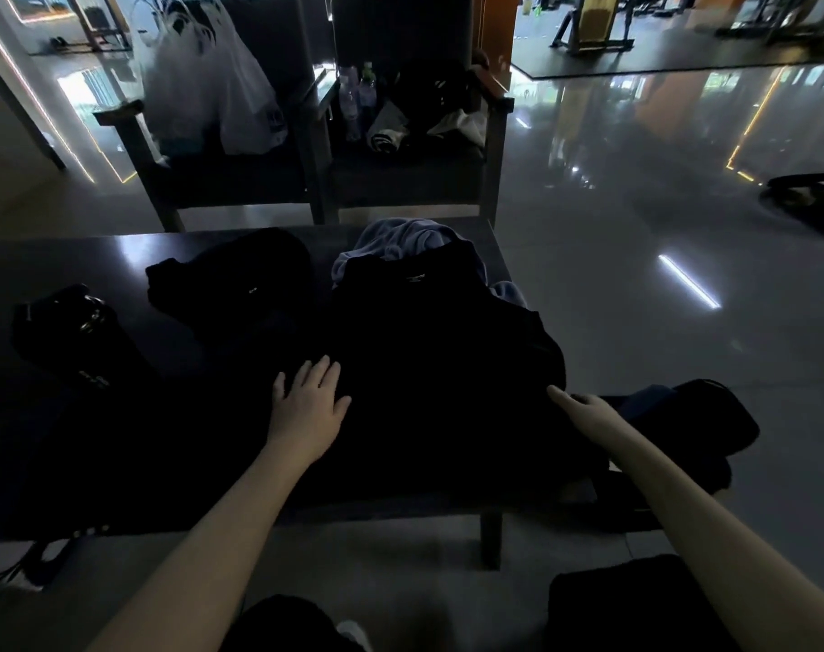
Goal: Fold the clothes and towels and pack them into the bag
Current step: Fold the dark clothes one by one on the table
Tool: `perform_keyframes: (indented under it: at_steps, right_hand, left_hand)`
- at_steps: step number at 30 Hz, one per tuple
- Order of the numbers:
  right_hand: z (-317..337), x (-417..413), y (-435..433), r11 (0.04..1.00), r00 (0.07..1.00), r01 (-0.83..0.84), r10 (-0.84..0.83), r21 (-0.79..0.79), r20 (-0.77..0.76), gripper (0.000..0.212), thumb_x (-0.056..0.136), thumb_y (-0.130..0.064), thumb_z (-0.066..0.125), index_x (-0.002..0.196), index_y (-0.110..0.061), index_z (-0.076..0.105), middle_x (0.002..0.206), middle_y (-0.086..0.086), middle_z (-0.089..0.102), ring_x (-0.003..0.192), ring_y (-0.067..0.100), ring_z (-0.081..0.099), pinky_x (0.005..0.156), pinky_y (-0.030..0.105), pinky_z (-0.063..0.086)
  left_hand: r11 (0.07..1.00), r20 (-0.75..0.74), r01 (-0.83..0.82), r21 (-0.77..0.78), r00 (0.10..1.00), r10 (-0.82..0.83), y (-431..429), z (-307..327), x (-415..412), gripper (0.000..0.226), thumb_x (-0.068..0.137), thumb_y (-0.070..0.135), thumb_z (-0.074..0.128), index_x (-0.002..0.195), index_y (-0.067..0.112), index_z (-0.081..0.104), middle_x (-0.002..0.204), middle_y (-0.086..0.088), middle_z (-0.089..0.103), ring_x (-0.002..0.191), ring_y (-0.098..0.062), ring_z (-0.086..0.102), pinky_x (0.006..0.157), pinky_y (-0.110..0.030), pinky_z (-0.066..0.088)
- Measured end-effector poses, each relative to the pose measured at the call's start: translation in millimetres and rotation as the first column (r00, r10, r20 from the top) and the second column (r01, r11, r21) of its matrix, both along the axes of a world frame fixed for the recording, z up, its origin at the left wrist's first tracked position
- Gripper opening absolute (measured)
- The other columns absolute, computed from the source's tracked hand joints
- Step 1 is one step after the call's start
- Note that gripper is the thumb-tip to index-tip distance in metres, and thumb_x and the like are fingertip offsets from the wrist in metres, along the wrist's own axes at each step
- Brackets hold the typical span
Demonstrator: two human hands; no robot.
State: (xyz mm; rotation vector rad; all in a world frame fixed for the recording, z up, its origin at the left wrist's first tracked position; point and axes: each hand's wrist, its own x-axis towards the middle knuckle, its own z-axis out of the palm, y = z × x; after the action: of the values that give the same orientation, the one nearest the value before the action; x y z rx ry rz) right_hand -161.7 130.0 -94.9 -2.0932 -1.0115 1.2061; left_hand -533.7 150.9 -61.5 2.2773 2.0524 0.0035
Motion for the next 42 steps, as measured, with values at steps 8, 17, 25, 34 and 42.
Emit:
perform_keyframes:
  at_steps: [8, 17, 25, 34, 42]
  right_hand:
    - [24.7, 7.6, -39.3, 1.000, 0.996, 0.010, -0.010, -0.005, -0.088, 0.025, 0.087, -0.010, 0.065, 0.109, -0.003, 0.057, 0.094, 0.017, 0.065, 0.092, 0.036, 0.064, 0.081, 0.047, 0.054]
    - [13.4, 46.0, -44.1, 0.929, 0.945, 0.324, -0.309, 0.180, -0.111, 0.038, 0.079, -0.003, 0.071, 0.113, 0.007, 0.059, 0.101, 0.025, 0.065, 0.089, 0.036, 0.065, 0.085, 0.045, 0.054]
    - [-3.8, 37.4, -54.7, 0.948, 0.955, 0.288, -0.274, 0.134, -0.112, 0.041, 0.082, 0.003, 0.057, 0.123, 0.004, 0.051, 0.101, 0.020, 0.056, 0.076, 0.029, 0.058, 0.043, 0.022, 0.044]
    - [-8.7, 24.4, -70.6, 0.943, 0.907, -0.274, 0.189, 0.189, 0.375, 0.073, 0.074, 0.019, 0.056, 0.138, -0.012, 0.046, 0.155, 0.007, 0.018, 0.140, 0.026, 0.026, 0.103, 0.025, 0.032]
    - [-27.3, 13.5, -64.5, 0.901, 0.752, -0.426, 0.303, 0.081, 0.586, 0.068, 0.082, 0.013, 0.045, 0.143, -0.015, 0.040, 0.158, 0.000, 0.015, 0.134, 0.032, 0.032, 0.108, 0.040, 0.034]
  left_hand:
    - [0.984, 0.028, 0.002, -0.180, 1.000, 0.003, -43.2, -7.7, -3.9, 0.059, 0.101, 0.047, 0.027, 0.153, 0.022, 0.012, 0.161, 0.001, 0.002, 0.147, -0.020, 0.003, 0.118, -0.048, 0.002]
    - [0.975, 0.043, 0.047, -0.218, 0.998, -0.039, -66.3, -6.9, 16.4, 0.060, 0.100, 0.051, 0.025, 0.153, 0.029, 0.007, 0.160, 0.005, -0.005, 0.147, -0.019, -0.009, 0.116, -0.055, 0.000]
    - [0.987, -0.041, 0.124, -0.101, 0.991, -0.129, -76.2, -8.4, 17.3, 0.065, 0.098, 0.055, 0.026, 0.153, 0.022, 0.013, 0.160, 0.004, 0.004, 0.147, -0.016, -0.004, 0.117, -0.047, -0.002]
    - [0.945, -0.158, 0.261, -0.195, 0.943, -0.293, -102.3, -7.4, -5.2, 0.088, 0.087, 0.053, 0.053, 0.153, 0.024, 0.002, 0.160, 0.000, -0.004, 0.147, -0.020, -0.001, 0.119, -0.043, 0.005]
    - [0.958, -0.048, 0.240, -0.155, 0.967, -0.250, -99.9, 8.5, -24.5, 0.057, 0.091, 0.026, 0.055, 0.145, 0.024, 0.037, 0.151, 0.002, 0.029, 0.137, -0.018, 0.031, 0.110, -0.033, 0.031]
